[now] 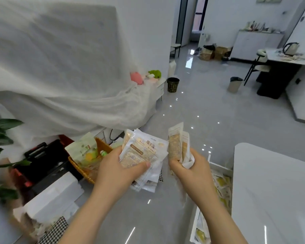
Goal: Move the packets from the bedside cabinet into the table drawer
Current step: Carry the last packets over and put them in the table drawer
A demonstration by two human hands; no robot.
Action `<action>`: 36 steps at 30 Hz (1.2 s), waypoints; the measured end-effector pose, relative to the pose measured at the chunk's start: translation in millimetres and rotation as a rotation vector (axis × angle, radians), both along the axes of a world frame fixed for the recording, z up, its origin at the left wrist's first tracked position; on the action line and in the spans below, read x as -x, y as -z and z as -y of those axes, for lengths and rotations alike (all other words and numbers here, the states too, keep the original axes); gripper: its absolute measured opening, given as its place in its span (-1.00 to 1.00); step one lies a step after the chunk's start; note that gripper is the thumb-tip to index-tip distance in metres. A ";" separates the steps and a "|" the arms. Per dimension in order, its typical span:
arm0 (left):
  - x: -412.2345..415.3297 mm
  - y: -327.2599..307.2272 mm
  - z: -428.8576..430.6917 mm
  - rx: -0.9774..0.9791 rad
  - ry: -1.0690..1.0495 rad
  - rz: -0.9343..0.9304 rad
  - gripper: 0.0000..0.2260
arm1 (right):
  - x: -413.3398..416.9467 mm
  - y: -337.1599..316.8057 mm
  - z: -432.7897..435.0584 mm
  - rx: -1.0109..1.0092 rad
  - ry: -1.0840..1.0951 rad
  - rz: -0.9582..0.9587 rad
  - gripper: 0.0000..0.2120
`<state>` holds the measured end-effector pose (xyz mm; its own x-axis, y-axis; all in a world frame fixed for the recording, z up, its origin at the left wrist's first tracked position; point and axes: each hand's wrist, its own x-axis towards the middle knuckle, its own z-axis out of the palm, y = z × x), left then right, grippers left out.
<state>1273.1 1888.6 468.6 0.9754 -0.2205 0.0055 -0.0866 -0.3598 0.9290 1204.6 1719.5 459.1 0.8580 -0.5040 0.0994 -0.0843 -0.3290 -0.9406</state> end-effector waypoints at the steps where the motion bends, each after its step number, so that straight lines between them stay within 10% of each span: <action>1: -13.4 2.4 5.8 -0.001 0.028 -0.005 -0.76 | -8.5 2.3 3.9 0.002 0.027 -0.013 -0.87; 15: -194.0 16.4 93.7 -0.060 0.577 -0.018 -0.73 | -105.2 17.5 33.6 -0.002 0.566 -0.075 -0.86; 36: -231.4 28.8 358.5 -0.071 1.054 -0.034 -0.76 | -111.2 27.9 208.9 -0.047 1.053 -0.099 -0.89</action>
<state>1504.5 1530.1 439.7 0.2903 -0.9547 -0.0650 -0.3610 -0.1721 0.9166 1315.8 1510.5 431.2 -0.0114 -0.9998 0.0145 -0.3826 -0.0091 -0.9239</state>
